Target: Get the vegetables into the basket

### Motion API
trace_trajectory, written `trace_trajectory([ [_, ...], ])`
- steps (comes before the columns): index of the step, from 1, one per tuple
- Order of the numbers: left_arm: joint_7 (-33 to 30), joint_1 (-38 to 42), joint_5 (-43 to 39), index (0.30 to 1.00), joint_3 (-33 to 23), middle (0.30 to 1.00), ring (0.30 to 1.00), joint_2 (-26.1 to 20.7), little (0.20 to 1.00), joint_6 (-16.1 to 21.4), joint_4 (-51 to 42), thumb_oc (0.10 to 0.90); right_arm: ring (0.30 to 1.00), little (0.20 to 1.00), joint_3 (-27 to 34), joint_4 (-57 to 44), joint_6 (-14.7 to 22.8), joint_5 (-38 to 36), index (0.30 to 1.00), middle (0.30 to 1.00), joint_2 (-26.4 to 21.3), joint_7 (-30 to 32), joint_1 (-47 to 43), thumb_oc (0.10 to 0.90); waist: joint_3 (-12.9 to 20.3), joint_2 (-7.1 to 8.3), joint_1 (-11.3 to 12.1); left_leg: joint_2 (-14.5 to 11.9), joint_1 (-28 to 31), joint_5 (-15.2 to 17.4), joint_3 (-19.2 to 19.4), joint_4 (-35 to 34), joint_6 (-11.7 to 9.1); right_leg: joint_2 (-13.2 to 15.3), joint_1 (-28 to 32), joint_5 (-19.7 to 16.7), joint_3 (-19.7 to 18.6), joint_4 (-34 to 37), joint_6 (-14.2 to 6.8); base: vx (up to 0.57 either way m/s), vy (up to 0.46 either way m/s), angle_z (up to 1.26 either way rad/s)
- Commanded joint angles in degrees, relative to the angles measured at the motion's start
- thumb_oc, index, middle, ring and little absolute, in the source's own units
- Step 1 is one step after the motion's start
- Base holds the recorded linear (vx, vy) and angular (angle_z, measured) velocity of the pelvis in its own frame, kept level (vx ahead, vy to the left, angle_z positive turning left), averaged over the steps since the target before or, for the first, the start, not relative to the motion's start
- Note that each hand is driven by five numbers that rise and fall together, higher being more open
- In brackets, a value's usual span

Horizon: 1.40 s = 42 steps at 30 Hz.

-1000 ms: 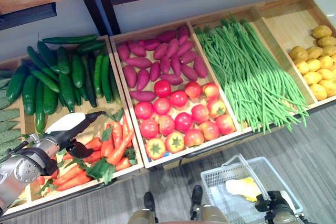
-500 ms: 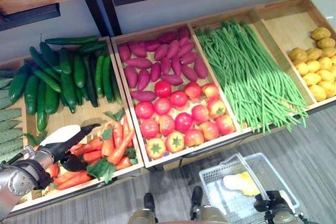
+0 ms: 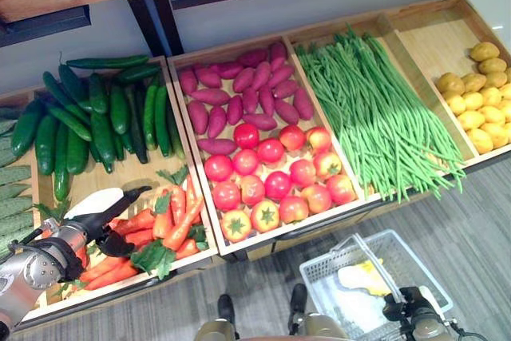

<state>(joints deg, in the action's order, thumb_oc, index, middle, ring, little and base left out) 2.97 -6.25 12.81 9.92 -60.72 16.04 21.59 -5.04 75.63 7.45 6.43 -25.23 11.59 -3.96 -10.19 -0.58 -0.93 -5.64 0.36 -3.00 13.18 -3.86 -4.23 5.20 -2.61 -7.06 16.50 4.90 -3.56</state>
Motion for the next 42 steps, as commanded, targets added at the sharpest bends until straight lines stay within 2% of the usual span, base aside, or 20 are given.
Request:
trace_trajectory([
  [1, -3.7, 5.6, 1.0, 0.531, -2.5, 0.531, 0.531, -0.9, 0.531, 0.1, 2.6, 0.565, 0.3, 0.3, -1.1, 0.0, 1.0, 0.5, 0.3, 0.3, -4.2, 2.5, -1.6, 0.4, 1.7, 3.21, -0.6, -2.6, -3.6, -2.6, -2.5, -1.1, -3.3, 7.0, -1.3, -2.7, -2.2, 0.1, -7.4, 0.0, 0.0, 0.0],
  [2, -3.7, 5.8, 1.0, 0.489, -2.3, 0.489, 0.489, -0.9, 0.489, 0.1, 2.7, 0.535, 0.3, 0.3, -1.0, 0.0, 1.0, 0.5, 0.3, 0.3, -4.2, 2.5, -1.6, 0.4, 1.7, 3.19, -0.5, -2.6, -3.6, -2.6, -2.5, -1.1, -3.3, 7.0, -1.3, -2.7, -2.2, 0.1, -7.4, 0.01, 0.031, 0.0],
  [3, -3.8, 7.1, 1.5, 0.3, -0.7, 0.3, 0.3, 0.0, 0.3, 0.0, 4.3, 0.4, 0.3, 0.3, -1.2, 0.3, 0.9, 0.5, 0.3, 0.3, -4.3, 2.6, -1.9, 0.4, 1.8, 3.13, -0.8, -2.5, -3.5, -2.5, -2.5, -1.1, -3.3, 7.1, -1.3, -2.7, -2.4, 0.1, -7.4, 0.0, 0.0, 0.0],
  [10, -6.1, 9.1, 2.9, 0.3, 0.3, 0.3, 0.3, 3.1, 0.3, -0.9, 8.6, 0.4, 0.3, 0.3, -1.8, 0.2, 0.9, 0.9, 0.3, 0.3, -4.0, 2.8, -2.7, 0.4, 1.9, 3.16, -1.0, -2.6, -3.2, -2.4, -2.0, -1.1, -3.2, 6.9, -1.5, -2.7, -2.9, 0.1, -7.3, 0.0, 0.0, 0.0],
  [17, -10.1, 8.5, 5.4, 0.3, -4.1, 0.3, 0.3, 2.9, 0.3, -1.5, 3.1, 0.4, 0.3, 0.3, -0.8, -0.1, 0.9, 0.8, 0.3, 0.3, -3.6, 3.7, -1.7, 0.4, 2.3, 2.95, -0.7, -2.7, -2.7, -2.2, -2.1, -1.1, -3.3, 6.8, -0.8, -2.2, -2.7, 0.1, -7.1, 0.01, -0.003, -0.02],
  [19, -10.4, 6.7, 5.4, 0.3, -6.9, 0.3, 0.3, 1.3, 0.3, -1.0, -2.0, 0.4, 0.3, 0.3, -0.1, 0.0, 0.8, 0.9, 0.3, 0.3, -3.6, 3.9, -1.3, 0.4, 2.5, 2.63, -0.5, -2.7, -2.3, -2.0, -2.1, -1.1, -3.3, 6.9, -0.3, -2.0, -2.6, 0.1, -7.2, 0.0, 0.0, 0.0],
  [25, -10.7, 4.3, 5.7, 0.3, -10.5, 0.3, 0.3, -1.1, 0.3, -0.2, -7.6, 0.4, 0.3, 0.3, 0.5, 0.3, 0.7, 0.8, 0.3, 0.3, -3.6, 3.9, -0.9, 0.4, 3.0, 2.26, -0.3, -2.5, -1.8, -1.8, -2.0, -1.1, -3.2, 7.0, 0.1, -1.8, -2.7, 0.1, -7.2, 0.0, 0.0, 0.0],
  [27, -10.7, 2.2, 4.7, 0.3, -13.5, 0.3, 0.3, -3.0, 0.3, 1.3, -12.6, 0.4, 0.3, 0.3, 0.7, 0.4, 0.9, 0.7, 0.3, 0.3, -3.5, 4.0, -0.3, 0.4, 3.3, 2.2, -0.2, -2.5, -1.4, -1.6, -2.0, -1.1, -3.3, 7.1, 0.4, -1.7, -2.7, 0.1, -7.3, 0.0, 0.0, 0.0],
  [30, -9.0, 1.8, 3.0, 0.3, -12.5, 0.3, 0.3, -5.2, 0.3, 2.4, -16.3, 0.4, 0.3, 0.3, 0.6, 0.9, 0.9, 0.5, 0.3, 0.3, -3.3, 3.7, -0.3, 0.4, 3.6, 2.05, -0.4, -2.4, -0.9, -1.3, -1.8, -1.1, -3.2, 7.1, 0.7, -1.6, -2.9, 0.1, -7.3, 0.0, 0.0, 0.0],
  [42, -6.7, 0.1, 0.3, 0.3, -12.2, 0.3, 0.3, -6.4, 0.3, 2.9, -21.0, 0.4, 0.3, 0.3, 1.1, 0.5, 1.0, -0.2, 0.3, 0.3, -3.5, 2.8, 0.5, 0.4, 4.0, 1.95, -0.9, -2.2, 1.6, -0.5, -0.6, -1.1, -2.5, 6.9, 1.7, -0.8, -3.9, 0.1, -7.2, 0.02, 0.002, -0.06],
])
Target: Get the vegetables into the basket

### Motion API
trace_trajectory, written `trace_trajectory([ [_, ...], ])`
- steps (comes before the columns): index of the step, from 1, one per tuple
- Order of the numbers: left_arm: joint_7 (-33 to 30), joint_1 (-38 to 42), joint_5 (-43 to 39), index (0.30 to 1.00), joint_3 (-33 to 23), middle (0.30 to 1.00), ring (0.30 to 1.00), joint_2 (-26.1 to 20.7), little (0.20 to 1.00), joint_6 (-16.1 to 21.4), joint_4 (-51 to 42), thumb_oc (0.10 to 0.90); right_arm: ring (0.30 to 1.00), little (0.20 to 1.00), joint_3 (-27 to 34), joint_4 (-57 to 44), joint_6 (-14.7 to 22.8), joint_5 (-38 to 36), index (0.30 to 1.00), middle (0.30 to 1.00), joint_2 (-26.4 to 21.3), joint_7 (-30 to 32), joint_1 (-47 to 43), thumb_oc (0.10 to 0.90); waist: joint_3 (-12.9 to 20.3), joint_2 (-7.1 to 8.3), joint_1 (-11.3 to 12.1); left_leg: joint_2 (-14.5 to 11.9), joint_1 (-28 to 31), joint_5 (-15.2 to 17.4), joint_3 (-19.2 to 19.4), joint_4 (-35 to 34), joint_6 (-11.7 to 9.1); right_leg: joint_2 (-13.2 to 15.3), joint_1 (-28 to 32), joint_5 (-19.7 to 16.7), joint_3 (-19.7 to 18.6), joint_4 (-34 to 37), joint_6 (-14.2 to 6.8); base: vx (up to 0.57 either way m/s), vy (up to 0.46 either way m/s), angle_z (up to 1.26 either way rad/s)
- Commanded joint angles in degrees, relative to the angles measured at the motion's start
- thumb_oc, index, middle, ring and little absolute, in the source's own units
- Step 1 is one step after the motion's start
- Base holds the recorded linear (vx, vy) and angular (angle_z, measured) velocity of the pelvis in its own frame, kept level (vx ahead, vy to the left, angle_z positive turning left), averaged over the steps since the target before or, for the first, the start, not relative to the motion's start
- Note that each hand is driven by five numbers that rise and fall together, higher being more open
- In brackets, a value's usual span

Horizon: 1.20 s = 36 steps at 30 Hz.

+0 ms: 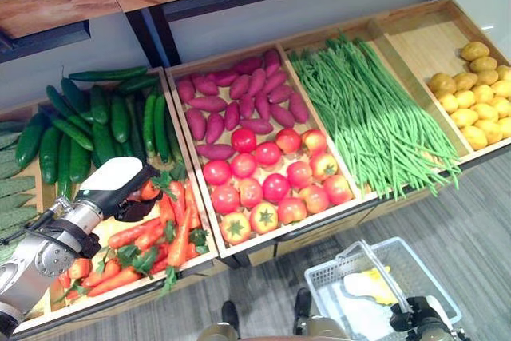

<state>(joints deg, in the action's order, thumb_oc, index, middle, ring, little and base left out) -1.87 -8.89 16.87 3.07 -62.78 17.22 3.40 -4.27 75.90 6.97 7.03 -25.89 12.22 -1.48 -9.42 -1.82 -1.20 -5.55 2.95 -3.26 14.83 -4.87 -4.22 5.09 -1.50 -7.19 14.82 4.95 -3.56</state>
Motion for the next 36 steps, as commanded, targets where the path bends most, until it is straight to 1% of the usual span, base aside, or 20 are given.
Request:
trace_trajectory([
  [1, -1.8, 2.9, -3.9, 0.3, -5.2, 0.3, 0.3, -4.5, 0.3, 1.7, -2.9, 0.4, 0.3, 0.3, 0.3, 0.3, 1.5, -0.9, 0.3, 0.3, -3.0, 2.2, -2.0, 0.4, 3.0, 3.26, -0.6, -2.2, -0.8, -0.4, -2.2, -0.1, -2.4, 7.1, 0.7, -0.6, -2.4, 0.0, -7.1, 0.01, 0.001, -0.07],
  [7, -1.4, 5.9, -6.1, 0.3, -3.5, 0.3, 0.3, -5.6, 0.3, 2.5, -5.5, 0.4, 0.3, 0.3, 1.5, 0.6, 1.6, -2.1, 0.3, 0.3, -3.3, 2.6, -2.2, 0.4, 1.5, 4.24, -0.5, -1.9, -5.7, 2.1, -2.4, 7.8, -2.5, 8.0, 0.2, -1.1, -3.1, 0.0, -6.9, -0.03, 0.0, -0.1],
  [9, -1.6, 7.4, -6.5, 0.3, -1.8, 0.3, 0.3, -5.8, 0.3, 3.2, -5.2, 0.4, 0.3, 0.3, 1.8, 0.3, 1.8, -2.4, 0.3, 0.3, -3.5, 2.7, -2.1, 0.4, 1.3, 4.45, -1.0, -1.8, -7.1, 3.1, -2.4, 10.1, -2.5, 8.4, -0.2, -1.3, -3.5, -0.1, -6.9, -0.01, 0.043, -0.01],
  [12, -0.9, 9.9, -7.6, 0.3, 0.7, 0.3, 0.3, -6.9, 0.3, 3.3, -6.7, 0.4, 0.3, 0.3, 2.6, 0.0, 1.7, -2.8, 0.3, 0.3, -3.5, 3.0, -1.7, 0.4, 1.2, 4.51, -1.6, -1.0, -7.6, 4.6, -2.1, 11.6, -1.8, 9.1, -0.7, -1.5, -4.3, -0.6, -7.3, 0.0, 0.112, -0.05],
  [14, -1.2, 11.4, -7.9, 0.3, 3.1, 0.3, 0.3, -7.8, 0.3, 4.1, -6.3, 0.4, 0.3, 0.3, 2.7, 0.0, 1.5, -2.6, 0.3, 0.3, -3.6, 3.1, -1.6, 0.4, 1.1, 4.5, -2.4, -0.1, -7.2, 5.2, -1.0, 11.3, -0.9, 9.9, -1.8, -2.3, -5.4, -1.4, -8.0, 0.01, 0.181, -0.12],
  [17, -1.1, 14.5, -8.2, 0.3, 5.6, 0.3, 0.3, -9.2, 0.3, 4.5, -7.5, 0.4, 0.3, 0.3, 2.9, -0.2, 1.3, -2.6, 0.3, 0.3, -3.0, 3.2, -1.8, 0.4, 1.0, 4.73, -3.4, 1.8, -6.7, 5.3, 1.0, 9.6, 0.3, 11.3, -4.0, -6.0, -7.5, -1.5, -9.7, -0.02, 0.192, -0.31],
  [18, -1.1, 15.0, -8.5, 0.3, 5.5, 0.3, 0.3, -9.5, 0.3, 4.6, -8.3, 0.4, 0.3, 0.3, 2.8, -0.3, 1.1, -2.5, 0.3, 0.3, -2.9, 3.3, -2.0, 0.4, 0.8, 4.72, -3.6, 2.3, -6.5, 5.7, 1.9, 9.2, 0.7, 11.8, -4.9, -8.5, -8.4, -1.3, -10.5, -0.08, 0.163, -0.46],
  [19, -1.3, 15.1, -8.5, 0.3, 5.0, 0.3, 0.3, -10.2, 0.3, 4.8, -8.7, 0.4, 0.3, 0.3, 2.3, -0.5, 0.9, -2.3, 0.3, 0.3, -2.4, 3.3, -2.6, 0.4, 1.0, 4.85, -3.7, 2.5, -6.9, 5.1, 3.1, 8.5, 1.0, 12.1, -6.5, -9.6, -9.5, -1.4, -10.8, -0.11, 0.117, -0.42],
  [20, -1.5, 15.2, -8.8, 0.3, 4.7, 0.3, 0.3, -10.9, 0.3, 4.9, -9.1, 0.4, 0.3, 0.3, 2.0, -0.8, 1.0, -2.5, 0.3, 0.3, -1.9, 3.2, -3.0, 0.4, 0.9, 4.85, -3.8, 2.0, -7.0, 4.8, 4.0, 8.2, 1.2, 11.9, -7.4, -9.4, -10.6, -1.9, -10.8, -0.14, 0.104, -0.49],
  [22, -1.8, 15.8, -9.5, 0.3, 4.8, 0.3, 0.3, -11.6, 0.3, 5.0, -9.2, 0.4, 0.3, 0.3, 1.2, -0.9, 1.1, -3.1, 0.3, 0.3, -1.1, 3.1, -3.5, 0.4, 0.6, 4.26, -3.2, 0.9, -7.2, 4.5, 5.8, 7.8, 1.9, 11.0, -7.6, -5.7, -9.3, -5.9, -9.9, -0.14, 0.091, -0.72],
  [24, -2.2, 14.9, -10.0, 0.3, 3.7, 0.3, 0.3, -11.9, 0.3, 4.9, -9.2, 0.4, 0.3, 0.3, 1.1, -0.7, 1.4, -3.2, 0.3, 0.3, -0.7, 3.1, -3.5, 0.4, 1.0, 3.63, -1.8, 0.1, -7.5, 3.8, 7.8, 7.0, 2.3, 10.7, -6.2, -1.5, -4.8, -9.9, -8.7, -0.08, 0.122, -0.7],
  [25, -2.1, 14.5, -10.2, 0.3, 3.0, 0.3, 0.3, -12.1, 0.3, 4.6, -9.9, 0.4, 0.3, 0.3, 1.1, -0.4, 1.3, -2.9, 0.3, 0.3, -0.5, 3.0, -3.4, 0.4, 1.7, 3.05, -0.9, -0.1, -7.1, 4.4, 8.0, 6.2, 2.1, 10.7, -4.6, 0.6, -2.8, -11.8, -8.9, -0.02, 0.141, -0.63],
  [26, -2.0, 13.3, -10.2, 0.3, 1.9, 0.3, 0.3, -12.1, 0.3, 4.5, -10.2, 0.4, 0.3, 0.3, 1.0, -0.4, 1.4, -2.5, 0.3, 0.3, -0.5, 3.0, -3.3, 0.4, 2.0, 2.74, -0.2, -0.3, -6.8, 4.0, 9.1, 5.6, 2.3, 11.1, -3.3, 1.8, -0.9, -14.5, -8.6, -0.01, 0.118, -0.76],
  [27, -1.8, 11.8, -10.1, 0.3, 0.5, 0.3, 0.3, -12.3, 0.3, 4.5, -10.9, 0.4, 0.3, 0.3, 1.0, -0.3, 1.5, -2.4, 0.3, 0.3, -0.5, 3.1, -3.2, 0.4, 2.4, 2.68, 0.1, -0.2, -6.3, 3.8, 10.1, 4.8, 2.3, 11.3, -2.4, 2.6, -0.2, -15.6, -8.5, -0.05, 0.06, -0.69],
  [29, -1.7, 10.9, -10.1, 0.3, -0.4, 0.3, 0.3, -12.3, 0.3, 4.4, -11.5, 0.4, 0.3, 0.3, 1.0, -0.1, 1.4, -2.1, 0.3, 0.3, -0.6, 3.2, -3.3, 0.4, 3.1, 2.8, 0.6, -0.1, -6.2, 3.5, 11.0, 4.3, 2.3, 11.4, -0.8, 2.8, 0.6, -15.8, -8.5, -0.02, 0.015, -0.73],
  [30, -1.4, 9.6, -10.0, 0.3, -1.9, 0.3, 0.3, -12.4, 0.3, 4.3, -12.4, 0.4, 0.3, 0.3, 1.1, 0.5, 1.2, -1.9, 0.3, 0.3, -0.8, 3.3, -3.4, 0.4, 4.1, 3.12, 1.5, 0.2, -6.3, 3.1, 12.7, 3.9, 2.6, 11.3, 2.1, 2.3, 1.2, -16.3, -8.8, -0.02, -0.003, -0.55],
  [31, -1.4, 8.7, -9.8, 0.3, -2.7, 0.3, 0.3, -12.3, 0.3, 4.1, -12.2, 0.4, 0.3, 0.3, 1.2, 0.3, 1.3, -2.0, 0.3, 0.3, -0.8, 3.3, -3.4, 0.4, 4.5, 3.49, 1.8, 0.6, -6.4, 3.1, 13.4, 3.8, 2.8, 10.8, 3.5, 1.8, 0.6, -15.9, -8.9, -0.03, -0.007, -0.38],
  [33, -1.6, 7.1, -9.5, 0.3, -4.4, 0.3, 0.3, -12.3, 0.3, 4.2, -12.4, 0.4, 0.3, 0.3, 1.0, 0.1, 1.3, -1.8, 0.3, 0.3, -0.8, 3.4, -3.1, 0.4, 5.0, 3.93, 2.5, 0.7, -6.1, 2.5, 15.3, 3.5, 2.3, 10.2, 5.1, 2.3, 1.5, -12.1, -9.0, 0.01, -0.072, -0.79],
  [34, -1.5, 6.4, -9.6, 0.3, -5.2, 0.3, 0.3, -11.3, 0.3, 4.2, -12.3, 0.4, 0.3, 0.3, 1.2, 0.2, 1.3, -1.8, 0.3, 0.3, -0.8, 3.5, -2.4, 0.4, 5.5, 3.99, 1.9, 0.5, -5.5, 1.9, 15.9, 3.5, 1.9, 8.9, 5.7, 4.4, 1.8, -9.0, -8.5, 0.04, -0.177, -1.3],
  [36, -1.3, 6.7, -10.1, 0.3, -4.8, 0.3, 0.3, -10.9, 0.3, 4.1, -12.5, 0.4, 0.3, 0.3, 1.7, -0.1, 1.4, -1.9, 0.3, 0.3, -1.0, 3.4, -1.6, 0.4, 5.5, 3.69, 1.2, -0.2, -5.4, 0.8, 16.0, 3.2, 1.0, 8.0, 6.3, 5.7, 2.5, -6.6, -7.9, 0.01, -0.173, -0.76],
])
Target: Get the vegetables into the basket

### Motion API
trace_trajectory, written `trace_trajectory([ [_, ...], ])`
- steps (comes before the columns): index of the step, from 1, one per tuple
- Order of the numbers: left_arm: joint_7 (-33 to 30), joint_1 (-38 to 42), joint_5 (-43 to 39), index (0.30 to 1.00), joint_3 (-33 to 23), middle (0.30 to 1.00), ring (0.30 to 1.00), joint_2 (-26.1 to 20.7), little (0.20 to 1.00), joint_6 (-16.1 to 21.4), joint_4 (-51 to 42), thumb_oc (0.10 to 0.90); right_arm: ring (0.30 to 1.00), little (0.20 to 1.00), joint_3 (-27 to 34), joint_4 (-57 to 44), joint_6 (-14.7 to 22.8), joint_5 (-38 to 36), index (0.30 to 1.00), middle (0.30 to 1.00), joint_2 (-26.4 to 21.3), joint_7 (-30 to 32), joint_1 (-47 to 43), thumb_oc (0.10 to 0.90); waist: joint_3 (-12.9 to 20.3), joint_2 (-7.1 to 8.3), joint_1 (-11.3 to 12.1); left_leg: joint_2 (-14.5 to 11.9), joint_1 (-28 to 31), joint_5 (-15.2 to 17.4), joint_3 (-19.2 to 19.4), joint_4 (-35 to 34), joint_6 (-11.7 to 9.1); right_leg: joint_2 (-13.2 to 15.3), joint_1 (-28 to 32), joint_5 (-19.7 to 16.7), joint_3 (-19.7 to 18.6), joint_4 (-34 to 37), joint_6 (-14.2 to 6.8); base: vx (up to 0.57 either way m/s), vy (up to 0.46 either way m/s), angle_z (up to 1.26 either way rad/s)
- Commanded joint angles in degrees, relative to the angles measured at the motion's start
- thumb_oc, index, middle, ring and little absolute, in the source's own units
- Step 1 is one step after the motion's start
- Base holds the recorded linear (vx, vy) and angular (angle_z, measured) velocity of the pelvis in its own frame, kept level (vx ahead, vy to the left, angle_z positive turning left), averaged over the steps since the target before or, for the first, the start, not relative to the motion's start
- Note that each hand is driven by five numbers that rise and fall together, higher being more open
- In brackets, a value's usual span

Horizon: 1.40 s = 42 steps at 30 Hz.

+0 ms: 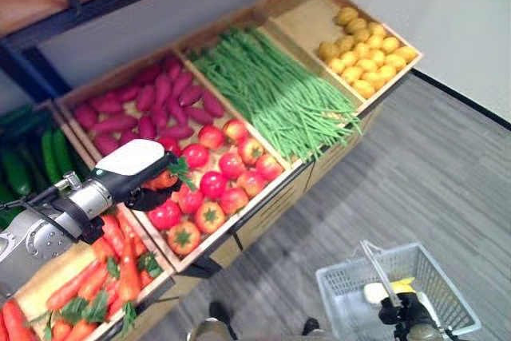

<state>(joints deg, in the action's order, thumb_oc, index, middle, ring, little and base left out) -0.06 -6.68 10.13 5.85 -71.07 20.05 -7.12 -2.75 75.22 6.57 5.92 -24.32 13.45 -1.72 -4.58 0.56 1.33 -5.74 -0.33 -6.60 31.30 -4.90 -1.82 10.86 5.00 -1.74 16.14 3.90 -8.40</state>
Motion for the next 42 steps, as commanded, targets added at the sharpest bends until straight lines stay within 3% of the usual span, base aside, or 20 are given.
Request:
trace_trajectory([
  [1, -2.9, 4.9, -3.6, 0.3, -7.4, 0.3, 0.3, -2.5, 0.3, 1.2, -2.6, 0.4, 0.3, 0.3, 0.5, 0.7, 1.6, -0.7, 0.3, 0.3, -2.9, 2.2, -1.0, 0.4, 0.6, 1.17, -1.5, -0.3, -2.3, 3.5, -0.5, 3.0, -1.9, 1.7, 0.1, 0.6, 1.6, -4.4, -2.8, -0.01, -0.125, -0.07],
  [14, -2.4, 9.2, -6.1, 0.3, -2.6, 0.3, 0.3, 0.3, 0.3, 1.3, -4.0, 0.4, 0.3, 0.3, 3.4, 0.3, 1.3, -1.9, 0.3, 0.3, -4.8, 3.9, 2.2, 0.4, 0.0, -0.89, -3.7, -4.6, -1.9, -1.8, 0.1, 2.8, -6.0, -2.6, 2.3, 3.7, 1.1, -0.4, -0.1, -0.02, -0.142, -0.04],
  [18, -2.1, 13.1, -7.8, 0.3, 1.6, 0.3, 0.3, 2.5, 0.3, 0.8, -3.2, 0.4, 0.3, 0.3, 4.3, -1.1, 1.6, -2.8, 0.3, 0.3, -5.9, 4.3, 3.9, 0.4, -1.2, -2.32, -4.8, -7.2, -2.1, -4.7, -0.7, 3.7, -8.0, -4.9, 2.6, 5.3, 0.4, -1.2, 2.0, -0.05, -0.192, -0.04],
  [21, -1.8, 15.6, -8.1, 0.3, 4.7, 0.3, 0.3, 4.2, 0.3, 0.6, -1.9, 0.4, 0.3, 0.3, 4.5, -2.7, 2.3, -3.4, 0.3, 0.3, -6.3, 4.3, 5.1, 0.4, -2.3, -2.15, -5.5, -9.1, -3.3, -4.8, -2.6, 7.9, -9.0, -5.8, 3.0, 5.7, -0.3, -1.0, 3.3, -0.06, -0.206, 0.04],
  [23, -2.0, 16.9, -8.6, 0.3, 5.8, 0.3, 0.3, 5.2, 0.3, 0.5, -1.9, 0.4, 0.3, 0.3, 4.5, -3.4, 2.5, -3.6, 0.3, 0.3, -7.0, 4.4, 4.9, 0.4, -3.6, -2.05, -4.8, -8.9, -5.1, -4.7, -7.3, 11.8, -8.4, -6.2, 2.2, 5.0, -1.1, -1.5, 4.1, -0.12, -0.118, -0.03],
  [24, -2.5, 16.3, -8.5, 0.3, 6.7, 0.3, 0.3, 6.7, 0.3, 0.8, -1.5, 0.4, 0.3, 0.3, 3.9, -3.1, 2.7, -3.9, 0.3, 0.3, -8.5, 4.6, 3.2, 0.4, -4.6, -1.74, -3.2, -4.1, -7.4, -1.4, -19.3, 11.6, -6.5, -5.6, 0.9, 4.5, -4.4, -1.7, 4.0, -0.12, -0.037, -0.38],
  [26, -3.5, 14.9, -7.3, 0.3, 5.7, 0.3, 0.3, 7.1, 0.3, 1.0, -1.4, 0.4, 0.3, 0.3, 2.9, -3.0, 3.1, -4.0, 0.3, 0.3, -8.9, 4.7, 1.7, 0.4, -4.8, -1.61, -2.4, -1.7, -7.9, 0.5, -26.5, 9.8, -5.4, -5.6, -0.3, 3.8, -8.1, -2.0, 3.6, 0.01, -0.002, -1.21],
  [27, -4.6, 14.0, -6.5, 0.3, 5.1, 0.3, 0.3, 7.4, 0.3, 1.1, -1.2, 0.4, 0.3, 0.3, 1.5, -2.9, 3.4, -4.1, 0.3, 0.3, -9.2, 4.6, 0.0, 0.4, -4.6, -1.71, -1.6, 0.2, -8.7, 0.3, -32.5, 8.4, -4.7, -6.2, -1.6, 3.1, -11.6, -2.5, 3.5, 0.05, 0.012, -1.6],
  [28, -4.7, 13.8, -6.5, 0.3, 4.9, 0.3, 0.3, 7.4, 0.3, 1.1, -1.2, 0.4, 0.3, 0.3, 1.4, -2.8, 3.5, -4.1, 0.3, 0.3, -9.2, 4.6, -0.2, 0.4, -4.5, -1.72, -1.7, 0.2, -8.8, 0.3, -32.5, 8.3, -4.6, -6.2, -1.8, 3.1, -11.7, -2.6, 3.5, 0.07, 0.042, -1.39],
  [29, -5.5, 12.9, -6.2, 0.3, 4.0, 0.3, 0.3, 7.4, 0.3, 1.4, -1.3, 0.4, 0.3, 0.3, 0.1, -3.3, 3.9, -4.0, 0.3, 0.3, -9.4, 4.3, -1.7, 0.4, -4.7, -1.66, -1.1, 2.8, -9.0, 1.3, -37.4, 8.4, -3.8, -7.1, -2.8, 3.0, -15.0, -3.5, 3.5, 0.05, 0.053, -0.97],
  [33, -5.4, 13.2, -7.4, 0.3, 5.2, 0.3, 0.3, 6.8, 0.3, 1.9, -0.9, 0.4, 0.3, 0.3, -1.0, -7.1, 4.7, -4.0, 0.3, 0.3, -9.2, 3.6, -0.3, 0.4, -3.8, -1.82, -2.2, 2.5, -6.6, 2.2, -34.2, 6.6, -2.8, -6.9, -3.3, 3.7, -16.8, -4.4, 3.0, 0.09, 0.14, -1.19],
  [36, -4.3, 12.8, -9.5, 0.3, 5.9, 0.3, 0.3, 5.5, 0.3, 3.1, -2.2, 0.4, 0.3, 0.3, -1.3, -11.1, 5.2, -3.5, 0.3, 0.3, -9.9, 3.0, 0.2, 0.4, -2.5, -1.79, -3.3, 3.7, -3.6, 5.1, -29.0, 5.6, -1.5, -4.7, -4.1, 2.3, -20.5, -3.3, 0.8, 0.09, 0.264, -0.42],
  [38, -4.3, 12.7, -9.5, 0.3, 5.8, 0.3, 0.3, 5.5, 0.3, 3.1, -2.2, 0.4, 0.3, 0.3, -1.3, -11.2, 5.2, -3.5, 0.3, 0.3, -9.9, 3.0, 0.1, 0.4, -2.5, -1.75, -3.1, 3.7, -3.5, 5.2, -28.7, 5.6, -1.5, -4.7, -4.1, 2.2, -20.8, -3.2, 0.7, -0.02, 0.161, -0.65],
  [39, -4.5, 12.3, -10.0, 0.3, 5.2, 0.3, 0.3, 4.7, 0.3, 3.9, -2.4, 0.4, 0.3, 0.3, -1.8, -11.5, 5.4, -3.3, 0.3, 0.3, -10.5, 3.4, -2.5, 0.4, -2.6, -2.19, -2.7, 4.0, -3.1, 6.5, -24.5, 5.5, -0.9, -3.1, -6.5, 0.5, -22.8, -2.8, -1.1, -0.06, 0.185, -0.41],
  [42, -4.5, 12.0, -10.3, 0.3, 4.9, 0.3, 0.3, 3.9, 0.3, 4.7, -2.0, 0.4, 0.3, 0.3, -2.5, -10.9, 5.4, -2.5, 0.3, 0.3, -11.1, 3.5, -4.5, 0.4, -2.3, -2.32, -1.9, 4.2, -2.6, 7.4, -21.7, 5.6, -0.3, -2.0, -8.0, -0.1, -23.3, -3.7, -2.2, -0.01, 0.148, -0.74],
])
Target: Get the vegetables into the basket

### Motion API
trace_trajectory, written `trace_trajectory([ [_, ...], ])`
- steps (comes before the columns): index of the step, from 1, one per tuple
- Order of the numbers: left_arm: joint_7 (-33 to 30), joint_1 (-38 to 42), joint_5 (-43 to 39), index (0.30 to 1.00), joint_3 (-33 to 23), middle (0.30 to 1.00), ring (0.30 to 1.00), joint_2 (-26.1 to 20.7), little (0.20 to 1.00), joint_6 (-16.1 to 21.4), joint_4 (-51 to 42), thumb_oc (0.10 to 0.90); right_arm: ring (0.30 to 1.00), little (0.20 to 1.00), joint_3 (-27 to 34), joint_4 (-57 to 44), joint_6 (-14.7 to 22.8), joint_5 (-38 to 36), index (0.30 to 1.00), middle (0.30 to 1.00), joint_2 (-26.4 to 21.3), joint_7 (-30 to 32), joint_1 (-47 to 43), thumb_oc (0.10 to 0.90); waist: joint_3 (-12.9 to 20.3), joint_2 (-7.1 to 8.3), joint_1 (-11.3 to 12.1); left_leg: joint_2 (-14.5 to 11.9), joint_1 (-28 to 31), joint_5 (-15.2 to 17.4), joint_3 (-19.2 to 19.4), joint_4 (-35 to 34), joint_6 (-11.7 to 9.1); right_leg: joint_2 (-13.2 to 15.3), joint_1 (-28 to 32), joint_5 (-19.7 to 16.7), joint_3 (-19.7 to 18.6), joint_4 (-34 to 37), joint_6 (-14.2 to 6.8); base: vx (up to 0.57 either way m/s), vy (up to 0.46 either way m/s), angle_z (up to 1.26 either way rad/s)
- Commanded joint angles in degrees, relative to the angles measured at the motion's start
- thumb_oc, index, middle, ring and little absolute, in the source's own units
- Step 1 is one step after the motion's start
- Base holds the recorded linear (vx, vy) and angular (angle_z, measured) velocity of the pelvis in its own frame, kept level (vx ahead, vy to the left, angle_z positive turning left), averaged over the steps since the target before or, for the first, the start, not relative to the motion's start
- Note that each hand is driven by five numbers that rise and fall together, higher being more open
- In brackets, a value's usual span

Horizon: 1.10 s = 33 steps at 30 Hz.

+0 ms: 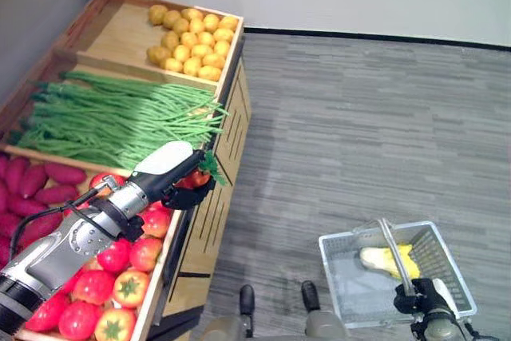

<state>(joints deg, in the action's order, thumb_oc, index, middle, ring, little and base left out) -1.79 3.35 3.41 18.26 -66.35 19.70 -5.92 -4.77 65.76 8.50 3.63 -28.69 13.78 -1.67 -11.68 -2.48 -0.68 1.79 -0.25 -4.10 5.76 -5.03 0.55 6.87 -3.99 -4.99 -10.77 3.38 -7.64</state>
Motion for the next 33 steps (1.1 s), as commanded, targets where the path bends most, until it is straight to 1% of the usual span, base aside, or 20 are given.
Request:
trace_trajectory([
  [1, -2.7, 1.9, -3.6, 0.3, -7.6, 0.3, 0.3, -0.9, 0.3, 5.0, -3.2, 0.4, 0.3, 0.3, -0.6, -1.4, 3.5, -0.3, 0.3, 0.3, -6.7, 3.2, -4.7, 0.4, 4.8, 0.75, 0.2, -3.4, -2.6, 4.9, 4.0, 5.7, -2.6, 2.0, 0.9, 3.2, 3.4, -3.2, -2.9, 0.01, 0.072, -0.73],
  [2, -2.7, 2.1, -3.4, 0.3, -7.5, 0.3, 0.3, -1.2, 0.3, 5.1, -3.5, 0.4, 0.3, 0.3, -0.7, -0.9, 3.4, 0.1, 0.3, 0.3, -7.1, 3.3, -5.7, 0.4, 4.8, 0.65, 0.9, -3.4, -2.4, 5.3, 5.0, 5.8, -2.5, 2.8, 0.3, 2.9, 5.4, -3.8, -3.3, 0.0, 0.025, -0.43],
  [4, -2.2, 3.0, -3.5, 0.3, -6.5, 0.3, 0.3, -1.6, 0.3, 5.4, -4.0, 0.4, 0.3, 0.3, -1.1, 0.9, 3.4, 0.7, 0.3, 0.3, -7.5, 3.6, -6.7, 0.4, 4.9, 0.76, 1.3, -3.5, -1.7, 5.5, 6.2, 5.7, -2.7, 3.7, 0.2, 2.0, 7.4, -4.4, -4.0, 0.02, 0.005, -0.57],
  [7, -0.9, 5.9, -4.7, 0.3, -3.4, 0.3, 0.3, -2.4, 0.3, 5.6, -4.8, 0.4, 0.3, 0.3, -2.1, 2.6, 3.5, 1.1, 0.3, 0.3, -8.4, 3.9, -8.2, 0.4, 5.9, 1.18, 0.6, -4.3, 0.4, 4.9, 7.0, 4.8, -3.3, 3.2, 1.1, 1.2, 7.9, -2.7, -3.5, 0.08, -0.059, -0.39],
  [10, 0.0, 7.2, -5.4, 0.3, -1.7, 0.3, 0.3, -2.6, 0.3, 5.5, -5.3, 0.4, 0.3, 0.3, -2.9, 2.1, 3.6, 0.9, 0.3, 0.3, -8.4, 3.9, -9.2, 0.4, 6.4, 1.43, 0.3, -4.6, 1.6, 4.6, 7.9, 3.5, -3.7, 2.7, 1.7, 0.6, 7.8, -0.8, -3.5, 0.04, -0.07, -0.1],
  [13, 0.6, 9.6, -6.3, 0.3, 1.2, 0.3, 0.3, -2.2, 0.3, 5.5, -5.4, 0.4, 0.3, 0.3, -5.3, -2.2, 4.2, 0.9, 0.3, 0.3, -8.8, 3.9, -11.0, 0.4, 6.9, 1.73, -0.4, -5.4, 2.7, 3.6, 9.6, 1.6, -4.3, 2.0, 1.6, -0.8, 7.2, 1.3, -3.8, 0.0, -0.077, -0.17],
  [15, 0.6, 10.9, -6.4, 0.3, 2.4, 0.3, 0.3, -2.0, 0.3, 5.6, -4.9, 0.4, 0.3, 0.3, -5.5, -3.3, 4.2, 1.0, 0.3, 0.3, -8.7, 4.0, -11.3, 0.4, 7.0, 1.77, -0.2, -5.5, 3.0, 3.4, 10.0, 1.1, -4.5, 1.8, 1.5, -0.9, 6.8, 1.5, -3.8, 0.0, -0.063, -0.32],
  [16, 0.6, 12.2, -6.5, 0.3, 3.8, 0.3, 0.3, -1.1, 0.3, 5.4, -4.6, 0.4, 0.3, 0.3, -7.0, -7.3, 4.5, 1.4, 0.3, 0.3, -8.9, 4.2, -12.1, 0.4, 7.3, 1.85, -0.7, -5.9, 3.4, 3.2, 10.8, 0.7, -4.7, 1.4, 1.1, -1.1, 6.2, 1.6, -4.0, 0.02, -0.063, -0.33],
  [17, 0.8, 13.4, -6.7, 0.3, 5.4, 0.3, 0.3, -0.4, 0.3, 5.4, -4.3, 0.4, 0.3, 0.3, -7.4, -8.2, 4.5, 1.5, 0.3, 0.3, -9.0, 4.5, -12.7, 0.4, 7.4, 1.75, -0.7, -6.1, 3.7, 3.2, 11.3, 0.6, -4.8, 1.1, 1.0, -1.1, 5.9, 1.6, -4.0, 0.03, -0.09, -0.21],
  [18, 1.0, 14.7, -6.8, 0.3, 6.7, 0.3, 0.3, 0.5, 0.3, 5.2, -4.3, 0.4, 0.3, 0.3, -8.1, -11.3, 4.5, 2.2, 0.3, 0.3, -9.0, 4.9, -13.5, 0.4, 7.7, 1.72, -1.0, -6.3, 4.1, 3.1, 11.8, 0.4, -4.9, 0.9, 0.9, -1.1, 5.4, 1.6, -4.1, 0.02, -0.044, -0.27],
  [19, 0.9, 14.8, -6.8, 0.3, 6.8, 0.3, 0.3, 0.6, 0.3, 5.2, -4.2, 0.4, 0.3, 0.3, -8.0, -11.6, 4.3, 2.2, 0.3, 0.3, -9.1, 4.9, -13.4, 0.4, 7.7, 1.69, -0.9, -6.3, 4.1, 3.1, 11.9, 0.4, -4.9, 0.8, 0.9, -1.2, 5.3, 1.6, -4.1, 0.01, -0.049, -0.35],
  [21, 1.9, 19.0, -6.6, 0.3, 11.7, 0.3, 0.3, 2.4, 0.3, 4.9, -3.7, 0.4, 0.3, 0.3, -9.4, -14.9, 4.3, 3.5, 0.3, 0.3, -9.4, 6.4, -15.6, 0.4, 8.3, 1.27, -1.8, -6.7, 4.4, 3.1, 12.8, 0.0, -5.2, 0.5, 0.7, -1.2, 4.8, 1.6, -4.2, -0.01, -0.058, -0.33],
  [22, 2.0, 22.9, -6.6, 0.3, 15.5, 0.3, 0.3, 3.8, 0.3, 4.7, -3.3, 0.4, 0.3, 0.3, -10.0, -16.5, 4.2, 4.1, 0.3, 0.3, -9.5, 7.3, -17.0, 0.4, 8.6, 1.05, -2.0, -6.9, 3.9, 2.9, 12.5, 0.0, -5.3, 0.4, 0.5, -1.3, 5.0, 1.6, -4.2, -0.03, -0.056, -0.1],
  [24, 2.0, 26.0, -5.7, 0.3, 18.2, 0.3, 0.3, 5.0, 0.3, 4.5, -3.2, 0.4, 0.3, 0.3, -11.3, -20.2, 4.2, 5.2, 0.3, 0.3, -9.5, 8.0, -18.7, 0.4, 8.9, 0.81, -2.5, -7.0, 3.7, 2.8, 12.3, 0.0, -5.4, 0.4, 0.4, -1.4, 5.3, 1.6, -4.2, -0.01, -0.026, -0.01],
  [30, 2.3, 30.0, -5.1, 0.3, 21.9, 0.3, 0.3, 6.4, 0.3, 4.3, -2.8, 0.4, 0.3, 0.3, -13.2, -24.6, 4.4, 6.2, 0.3, 0.3, -9.4, 8.3, -20.9, 0.4, 9.0, 0.34, -2.6, -7.0, 3.6, 2.8, 12.0, 0.0, -5.5, 0.6, 0.5, -1.3, 5.7, 1.6, -4.1, 0.0, -0.003, 0.01],
  [32, 2.6, 31.7, -4.7, 0.3, 23.1, 0.3, 0.3, 7.0, 0.3, 4.1, -2.7, 0.4, 0.3, 0.3, -14.1, -29.3, 4.7, 6.6, 0.3, 0.3, -9.5, 8.0, -21.8, 0.4, 9.2, 0.13, -2.8, -7.1, 3.6, 2.7, 12.0, 0.0, -5.5, 0.7, 0.6, -1.2, 5.8, 1.6, -4.1, 0.0, -0.011, 0.05],
  [33, 2.6, 31.8, -4.7, 0.3, 23.2, 0.3, 0.3, 7.0, 0.3, 4.1, -2.7, 0.4, 0.3, 0.3, -14.0, -29.4, 4.6, 6.7, 0.3, 0.3, -9.5, 8.0, -21.8, 0.4, 9.2, 0.13, -2.8, -7.1, 3.6, 2.7, 12.0, 0.0, -5.5, 0.7, 0.6, -1.2, 5.8, 1.6, -4.1, 0.01, -0.011, 0.05],
])
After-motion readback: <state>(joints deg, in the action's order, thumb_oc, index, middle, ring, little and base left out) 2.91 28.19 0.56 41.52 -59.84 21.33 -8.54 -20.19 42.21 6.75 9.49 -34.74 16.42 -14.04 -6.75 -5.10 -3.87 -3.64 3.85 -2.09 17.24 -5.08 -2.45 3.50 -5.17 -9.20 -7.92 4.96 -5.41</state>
